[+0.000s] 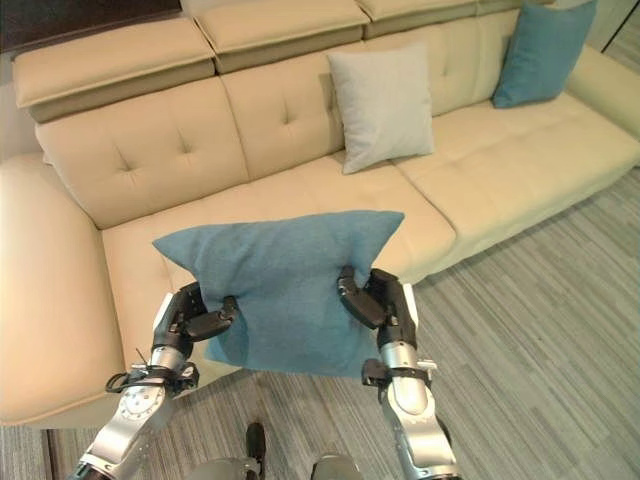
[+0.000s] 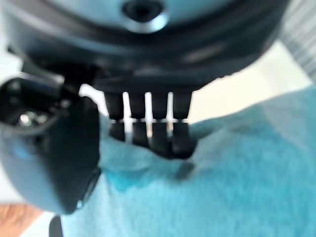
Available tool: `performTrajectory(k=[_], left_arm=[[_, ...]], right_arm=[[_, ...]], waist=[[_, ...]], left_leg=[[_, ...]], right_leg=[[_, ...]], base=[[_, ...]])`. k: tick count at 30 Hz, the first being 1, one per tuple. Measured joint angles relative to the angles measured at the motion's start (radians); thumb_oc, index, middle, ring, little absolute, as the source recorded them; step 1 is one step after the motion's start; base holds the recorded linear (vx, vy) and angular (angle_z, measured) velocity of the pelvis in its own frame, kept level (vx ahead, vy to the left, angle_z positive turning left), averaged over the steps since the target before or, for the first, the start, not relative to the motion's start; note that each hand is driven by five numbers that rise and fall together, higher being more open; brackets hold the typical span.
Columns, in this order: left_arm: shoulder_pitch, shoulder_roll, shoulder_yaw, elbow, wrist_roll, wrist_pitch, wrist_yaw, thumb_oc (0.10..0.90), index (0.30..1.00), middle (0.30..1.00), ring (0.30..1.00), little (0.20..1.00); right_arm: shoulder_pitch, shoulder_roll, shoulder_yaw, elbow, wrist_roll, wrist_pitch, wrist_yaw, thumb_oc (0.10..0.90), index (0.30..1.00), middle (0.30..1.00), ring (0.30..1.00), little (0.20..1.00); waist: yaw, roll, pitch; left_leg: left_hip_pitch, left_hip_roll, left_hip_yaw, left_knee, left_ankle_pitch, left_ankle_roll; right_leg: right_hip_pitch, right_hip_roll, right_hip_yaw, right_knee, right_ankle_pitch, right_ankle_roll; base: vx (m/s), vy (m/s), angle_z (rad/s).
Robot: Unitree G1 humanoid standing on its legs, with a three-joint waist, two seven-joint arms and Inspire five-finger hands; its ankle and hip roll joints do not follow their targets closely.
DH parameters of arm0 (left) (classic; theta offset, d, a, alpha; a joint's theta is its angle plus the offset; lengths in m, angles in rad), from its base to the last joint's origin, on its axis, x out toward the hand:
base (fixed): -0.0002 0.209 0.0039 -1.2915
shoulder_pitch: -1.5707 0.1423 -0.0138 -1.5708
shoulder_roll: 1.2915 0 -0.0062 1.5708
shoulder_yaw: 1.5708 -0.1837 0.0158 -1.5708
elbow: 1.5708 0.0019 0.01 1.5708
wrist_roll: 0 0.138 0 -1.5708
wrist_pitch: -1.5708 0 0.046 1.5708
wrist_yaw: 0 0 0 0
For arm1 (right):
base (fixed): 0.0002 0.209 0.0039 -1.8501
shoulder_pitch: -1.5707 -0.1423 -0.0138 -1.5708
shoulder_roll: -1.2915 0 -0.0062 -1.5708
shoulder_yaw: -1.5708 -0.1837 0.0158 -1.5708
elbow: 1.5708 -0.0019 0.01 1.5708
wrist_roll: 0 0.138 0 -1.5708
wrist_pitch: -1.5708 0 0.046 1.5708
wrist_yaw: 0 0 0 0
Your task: Pick up all the scattered cushions and arrange them neatly on the sofa.
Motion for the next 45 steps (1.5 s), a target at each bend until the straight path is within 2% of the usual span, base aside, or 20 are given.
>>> performTrajectory(k=[3,6,9,12,13,15,17,20,21,23,27,28,29,35,37,38,39,43,44,45], left_arm=[[-0.001,0.005,0.01,0.0,0.0,0.001,0.002,0.4,0.3,0.3,0.3,0.3],[0.002,-0.01,0.01,0.012,-0.001,0.001,0.002,0.4,0.3,0.3,0.3,0.3],[-0.004,-0.021,0.0,0.047,-0.001,0.002,0.0,0.4,0.3,0.3,0.3,0.3],[0.022,-0.042,-0.012,0.047,-0.002,0.008,-0.002,0.4,0.3,0.3,0.3,0.3],[0.038,-0.061,-0.013,0.046,-0.002,0.012,-0.005,0.4,0.3,0.3,0.3,0.3],[0.044,-0.069,-0.012,0.043,-0.002,0.014,-0.021,0.4,0.3,0.3,0.3,0.3],[0.024,-0.068,-0.018,0.043,-0.003,0.015,-0.033,0.4,0.3,0.3,0.3,0.3],[0.019,-0.071,-0.03,0.043,-0.005,0.015,-0.038,0.4,0.3,0.3,0.3,0.3],[0.012,-0.07,-0.03,0.043,-0.005,0.015,-0.038,0.4,0.3,0.3,0.3,0.3],[0.007,-0.068,-0.027,0.043,-0.007,0.015,-0.038,0.4,0.3,0.3,0.3,0.3],[-0.003,-0.069,-0.032,0.044,-0.014,0.016,-0.041,0.4,0.3,0.3,0.3,0.3],[-0.003,-0.068,-0.032,0.043,-0.014,0.017,-0.041,0.4,0.3,0.3,0.3,0.3],[-0.003,-0.067,-0.032,0.043,-0.014,0.017,-0.041,0.4,0.3,0.3,0.3,0.3],[0.001,-0.039,-0.023,0.037,-0.016,0.019,-0.041,0.4,0.3,0.3,0.3,0.3],[0.002,-0.04,-0.021,0.037,-0.016,0.02,-0.041,0.4,0.3,0.3,0.3,0.3],[0.002,-0.039,-0.017,0.038,-0.016,0.022,-0.041,0.4,0.3,0.3,0.3,0.3],[0.002,-0.04,-0.014,0.038,-0.015,0.024,-0.041,0.4,0.3,0.3,0.3,0.3],[-0.005,-0.036,-0.003,0.031,-0.013,0.024,-0.043,0.4,0.3,0.3,0.3,0.3],[-0.006,-0.033,0.006,0.031,-0.012,0.024,-0.042,0.4,0.3,0.3,0.3,0.3],[-0.005,-0.032,0.009,0.031,-0.012,0.024,-0.042,0.4,0.3,0.3,0.3,0.3]], right_arm=[[0.001,-0.001,0.007,0.0,0.0,0.0,0.016,0.4,0.3,0.3,0.3,0.3],[-0.004,-0.01,0.011,0.0,-0.001,0.001,0.016,0.4,0.3,0.3,0.3,0.3],[-0.002,-0.02,0.005,0.003,-0.001,0.001,0.01,0.4,0.3,0.3,0.3,0.3],[0.006,-0.025,-0.002,0.011,0.0,0.001,0.005,0.4,0.3,0.3,0.3,0.3],[0.016,-0.037,-0.002,0.019,0.0,0.001,0.006,0.4,0.3,0.3,0.3,0.3],[0.031,-0.061,-0.005,0.027,0.0,0.002,0.008,0.4,0.3,0.3,0.3,0.3],[0.03,-0.056,-0.026,0.026,0.005,0.001,0.011,0.4,0.3,0.3,0.3,0.3],[0.02,-0.067,-0.033,0.021,0.01,0.001,0.009,0.4,0.3,0.3,0.3,0.3],[0.016,-0.065,-0.033,0.021,0.01,0.001,0.006,0.4,0.3,0.3,0.3,0.3],[0.015,-0.061,-0.034,0.021,0.014,0.001,0.002,0.4,0.3,0.3,0.3,0.3],[0.015,-0.058,-0.042,0.024,0.02,0.002,-0.007,0.4,0.3,0.3,0.3,0.3],[0.014,-0.054,-0.042,0.025,0.02,0.001,-0.008,0.4,0.3,0.3,0.3,0.3],[0.013,-0.051,-0.042,0.029,0.02,0.001,-0.009,0.4,0.3,0.3,0.3,0.3],[0.006,-0.044,-0.021,0.031,0.017,0.002,-0.011,0.4,0.3,0.3,0.3,0.3],[0.001,-0.044,-0.021,0.031,0.011,0.003,-0.011,0.4,0.3,0.3,0.3,0.3],[-0.004,-0.044,-0.019,0.031,0.009,0.005,-0.01,0.4,0.3,0.3,0.3,0.3],[-0.005,-0.045,-0.018,0.03,0.007,0.006,-0.01,0.4,0.3,0.3,0.3,0.3],[-0.005,-0.042,-0.019,0.011,0.006,0.007,-0.008,0.4,0.3,0.3,0.3,0.3],[-0.005,-0.032,-0.018,0.005,0.001,0.007,0.0,0.4,0.3,0.3,0.3,0.3],[-0.004,-0.029,-0.015,0.005,0.0,0.008,0.005,0.4,0.3,0.3,0.3,0.3]], waist=[[0.001,0.009,-0.001],[0.001,0.013,0.005],[-0.03,-0.006,0.007],[-0.034,-0.016,0.012],[-0.038,0.001,0.01],[-0.036,0.006,0.008],[-0.038,-0.028,0.012],[-0.028,-0.031,0.013],[-0.031,-0.034,0.014],[-0.029,-0.048,0.022],[-0.038,-0.061,0.03],[-0.033,-0.069,0.034],[-0.027,-0.071,0.035],[-0.022,-0.069,0.034],[-0.022,-0.063,0.03],[-0.022,-0.059,0.032],[-0.025,-0.051,0.034],[-0.031,-0.048,0.034],[-0.026,-0.046,0.034],[-0.025,-0.043,0.036]], left_leg=[[0.004,0.005,-0.018,-0.027,0.014,-0.016],[0.005,0.022,-0.042,-0.03,-0.007,-0.015],[0.013,0.007,-0.081,-0.031,-0.021,-0.039],[0.05,0.006,-0.1,-0.039,-0.037,-0.07],[0.061,0.036,-0.124,-0.034,-0.059,-0.097],[0.06,0.086,-0.145,0.038,-0.09,-0.141],[-0.063,0.073,-0.127,0.281,-0.099,-0.177],[-0.172,0.091,-0.086,0.499,-0.078,-0.206],[-0.207,0.106,-0.071,0.558,-0.08,-0.204],[-0.208,0.126,-0.004,0.528,-0.099,-0.176],[-0.166,0.118,0.031,0.177,-0.098,-0.172],[-0.159,0.116,0.051,0.056,-0.071,-0.194],[-0.168,0.114,0.055,0.016,-0.054,-0.178],[-0.144,0.082,0.037,0.03,-0.038,-0.161],[-0.097,0.065,0.041,0.011,-0.018,-0.114],[-0.077,0.069,0.044,-0.002,-0.01,-0.098],[-0.062,0.076,0.048,-0.011,0.037,-0.082],[-0.023,0.039,0.047,-0.011,0.013,-0.048],[-0.009,0.027,0.038,-0.011,0.003,-0.033],[-0.001,0.023,0.028,-0.012,-0.002,-0.026]], right_leg=[[-0.037,0.008,0.009,-0.115,0.009,-0.006],[-0.106,0.073,0.041,-0.253,0.047,-0.04],[-0.133,0.087,0.053,-0.427,0.182,-0.017],[-0.111,0.087,0.042,-0.441,0.307,-0.071],[-0.082,0.119,0.039,-0.438,0.303,-0.091],[-0.036,0.16,-0.007,-0.443,0.264,-0.151],[-0.02,0.152,-0.018,-0.457,0.258,-0.166],[0.011,0.161,-0.051,-0.47,0.242,-0.224],[0.019,0.167,-0.061,-0.476,0.236,-0.233],[0.042,0.172,-0.071,-0.5,0.233,-0.235],[0.101,0.187,-0.123,-0.58,0.243,-0.223],[0.127,0.201,-0.136,-0.611,0.242,-0.211],[0.134,0.211,-0.136,-0.621,0.235,-0.184],[0.173,0.253,-0.127,-0.618,0.212,-0.18],[0.176,0.259,-0.095,-0.599,0.207,-0.188],[0.174,0.259,-0.085,-0.576,0.197,-0.188],[0.17,0.259,-0.078,-0.536,0.176,-0.179],[0.084,0.198,-0.059,-0.298,0.082,-0.138],[0.033,0.166,-0.061,-0.162,0.048,-0.107],[0.003,0.147,-0.069,-0.106,0.026,-0.102]], base=[[0.13,-0.044,0.17],[0.16,-0.081,0.12],[0.2,-0.115,0.42],[0.21,-0.105,0.28],[0.26,-0.208,0.3],[0.14,-0.171,0.44],[0.0,-0.072,0.44],[0.06,-0.093,0.23],[0.13,-0.043,0.27],[0.16,-0.01,0.24],[0.21,0.072,0.38],[0.29,0.149,0.29],[0.29,0.175,0.11],[0.18,0.187,-0.15],[0.15,0.217,-0.4],[0.08,0.154,-0.31],[0.06,0.124,-0.24],[0.11,0.149,0.06],[0.15,0.085,0.18],[0.16,0.073,0.26]])
